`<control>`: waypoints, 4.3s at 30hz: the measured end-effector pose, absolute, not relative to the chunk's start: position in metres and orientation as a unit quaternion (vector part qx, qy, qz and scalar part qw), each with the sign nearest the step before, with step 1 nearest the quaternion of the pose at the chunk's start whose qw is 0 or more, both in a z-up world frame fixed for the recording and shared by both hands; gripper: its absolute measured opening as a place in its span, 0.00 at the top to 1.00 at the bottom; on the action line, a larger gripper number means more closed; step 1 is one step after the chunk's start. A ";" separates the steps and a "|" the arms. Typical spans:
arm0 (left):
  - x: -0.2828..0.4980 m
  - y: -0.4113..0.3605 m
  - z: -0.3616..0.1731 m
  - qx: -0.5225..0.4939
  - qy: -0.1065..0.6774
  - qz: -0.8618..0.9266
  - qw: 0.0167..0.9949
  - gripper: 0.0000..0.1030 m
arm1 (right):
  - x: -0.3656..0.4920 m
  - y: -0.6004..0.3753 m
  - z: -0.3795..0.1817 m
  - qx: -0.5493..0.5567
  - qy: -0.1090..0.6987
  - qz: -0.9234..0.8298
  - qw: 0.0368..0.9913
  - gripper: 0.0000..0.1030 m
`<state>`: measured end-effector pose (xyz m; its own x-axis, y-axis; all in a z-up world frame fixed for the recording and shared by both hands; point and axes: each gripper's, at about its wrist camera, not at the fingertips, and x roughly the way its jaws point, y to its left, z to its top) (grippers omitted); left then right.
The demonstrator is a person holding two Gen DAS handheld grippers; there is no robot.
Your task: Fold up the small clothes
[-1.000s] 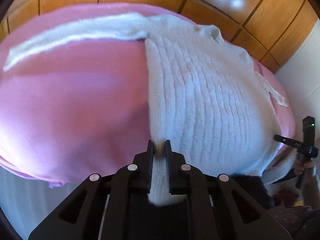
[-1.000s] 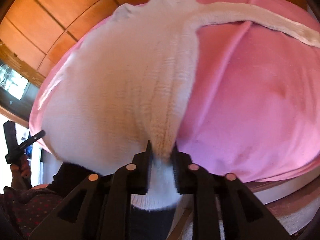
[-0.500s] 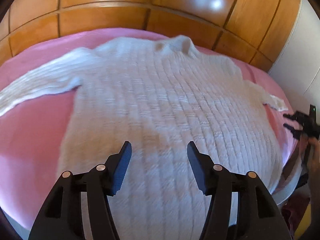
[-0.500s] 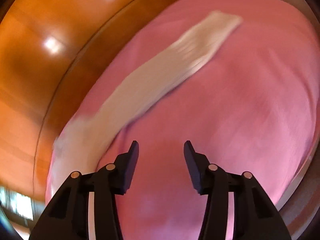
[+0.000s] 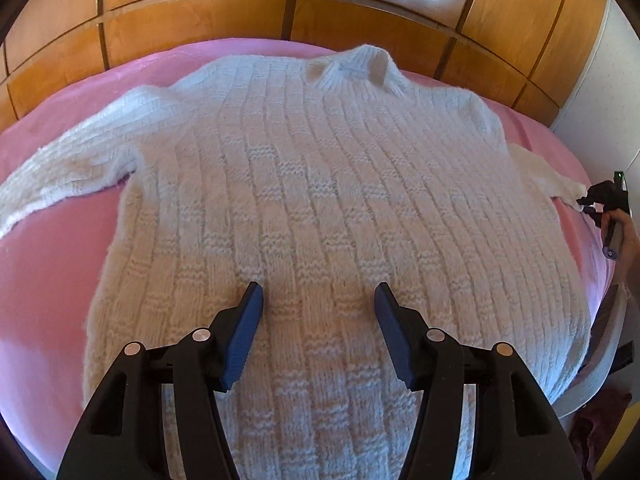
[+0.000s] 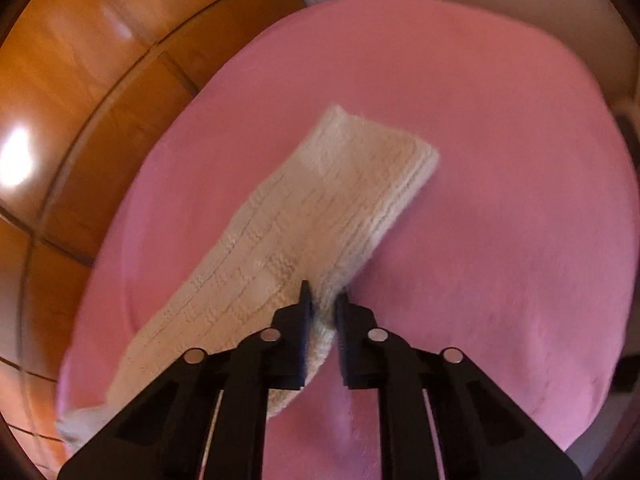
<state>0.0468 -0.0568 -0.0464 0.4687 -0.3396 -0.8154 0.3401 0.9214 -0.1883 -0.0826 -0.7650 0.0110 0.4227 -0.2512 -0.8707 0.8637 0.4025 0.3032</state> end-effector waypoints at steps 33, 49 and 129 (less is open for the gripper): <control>0.111 0.002 -0.037 -0.212 0.487 -0.223 0.818 0.45 | 0.003 -0.384 0.094 0.233 0.411 0.089 0.877 0.56; 0.186 -0.043 0.021 -0.198 0.400 -0.273 0.852 0.94 | 0.001 -0.471 0.082 0.250 0.411 -0.014 0.877 0.53; 0.077 -0.022 -0.026 -0.091 0.407 -0.172 0.892 0.47 | 0.040 -0.419 0.017 0.109 0.440 -0.093 0.887 0.06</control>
<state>0.0766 -0.0215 -0.0261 0.6091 -0.3805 -0.6958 0.2328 0.9245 -0.3017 0.0397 -0.4186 0.0167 0.5960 -0.0693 -0.8000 0.2602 0.9592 0.1107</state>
